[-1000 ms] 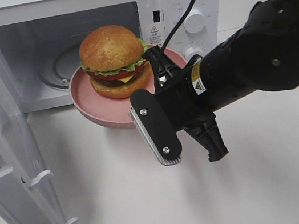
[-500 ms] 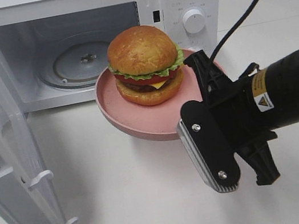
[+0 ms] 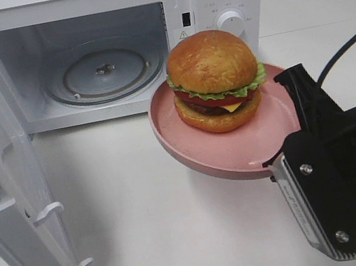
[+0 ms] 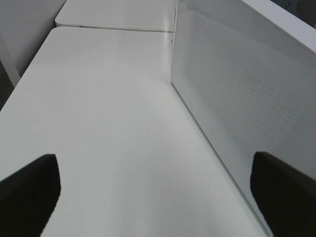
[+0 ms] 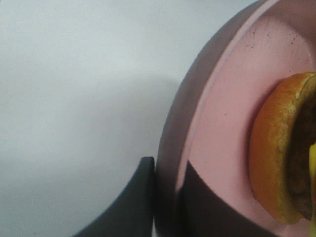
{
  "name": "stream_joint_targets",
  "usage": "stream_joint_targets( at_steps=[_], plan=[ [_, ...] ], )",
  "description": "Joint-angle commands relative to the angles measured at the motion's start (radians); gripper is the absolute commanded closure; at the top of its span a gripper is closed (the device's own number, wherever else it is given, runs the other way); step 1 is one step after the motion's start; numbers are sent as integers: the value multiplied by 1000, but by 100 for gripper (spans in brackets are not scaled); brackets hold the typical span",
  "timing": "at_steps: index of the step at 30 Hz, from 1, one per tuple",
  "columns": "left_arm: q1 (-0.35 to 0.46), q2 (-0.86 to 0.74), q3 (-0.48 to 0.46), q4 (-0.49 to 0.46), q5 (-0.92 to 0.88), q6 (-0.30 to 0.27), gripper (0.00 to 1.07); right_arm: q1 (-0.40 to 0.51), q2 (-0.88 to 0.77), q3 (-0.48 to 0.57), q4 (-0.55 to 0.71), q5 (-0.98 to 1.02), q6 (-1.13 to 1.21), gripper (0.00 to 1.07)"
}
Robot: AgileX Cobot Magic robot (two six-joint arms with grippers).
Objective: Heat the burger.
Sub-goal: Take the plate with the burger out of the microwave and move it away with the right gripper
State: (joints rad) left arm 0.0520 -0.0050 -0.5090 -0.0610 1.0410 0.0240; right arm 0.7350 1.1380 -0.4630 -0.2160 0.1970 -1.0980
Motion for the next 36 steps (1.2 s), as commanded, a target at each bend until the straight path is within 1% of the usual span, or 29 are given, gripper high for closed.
stream_joint_targets(
  at_steps=[1,2,5,7,8,9,10,11,12,13,14,15,16,17,18,21,23,24,26,27,28,31,33,36],
  plan=[
    [2,-21,5,-9,-5,-3,6,-1,-77,12,-17,-15,15,107],
    [2,-21,5,-9,-5,-3,6,-1,-114,23,-27,10,42,107],
    [2,-21,5,-9,-5,-3,6,-1,-132,26,-39,33,61,107],
    [2,-21,5,-9,-5,-3,6,-1,-188,26,-125,125,161,107],
    [2,-21,5,-9,-5,-3,6,-1,-188,26,-125,125,161,107],
    [2,-21,5,-9,-5,-3,6,-1,-202,26,-156,149,199,107],
    [2,-21,5,-9,-5,-3,6,-1,-224,26,-212,189,285,107],
    [2,-21,5,-9,-5,-3,6,-1,-224,26,-212,189,285,107],
    [2,-21,5,-9,-5,-3,6,-1,-237,26,-275,231,365,107],
    [2,-21,5,-9,-5,-3,6,-1,-237,26,-275,231,365,107],
    [2,-21,5,-9,-5,-3,6,-1,-242,26,-306,255,410,107],
    [2,-21,5,-9,-5,-3,6,-1,-246,26,-364,303,490,107],
    [2,-21,5,-9,-5,-3,6,-1,-246,26,-364,303,490,107],
    [2,-21,5,-9,-5,-3,6,-1,-246,26,-394,328,535,107],
    [2,-21,5,-9,-5,-3,6,-1,-246,26,-449,371,629,107],
    [2,-21,5,-9,-5,-3,6,-1,-246,26,-474,388,668,107],
    [2,-21,5,-9,-5,-3,6,-1,-246,26,-575,471,848,107],
    [2,-21,5,-9,-5,-3,6,-1,-246,26,-575,471,848,107],
    [2,-21,5,-9,-5,-3,6,-1,-246,26,-612,519,948,107],
    [2,-21,5,-9,-5,-3,6,-1,-246,26,-612,519,948,107],
    [2,-21,5,-9,-5,-3,6,-1,-246,26,-627,553,999,107],
    [2,-21,5,-9,-5,-3,6,-1,-246,26,-632,572,1021,107],
    [2,-21,5,-9,-5,-3,6,-1,-243,26,-642,653,1110,107],
    [2,-21,5,-9,-5,-3,6,-1,-239,26,-642,693,1156,107]
  ],
)
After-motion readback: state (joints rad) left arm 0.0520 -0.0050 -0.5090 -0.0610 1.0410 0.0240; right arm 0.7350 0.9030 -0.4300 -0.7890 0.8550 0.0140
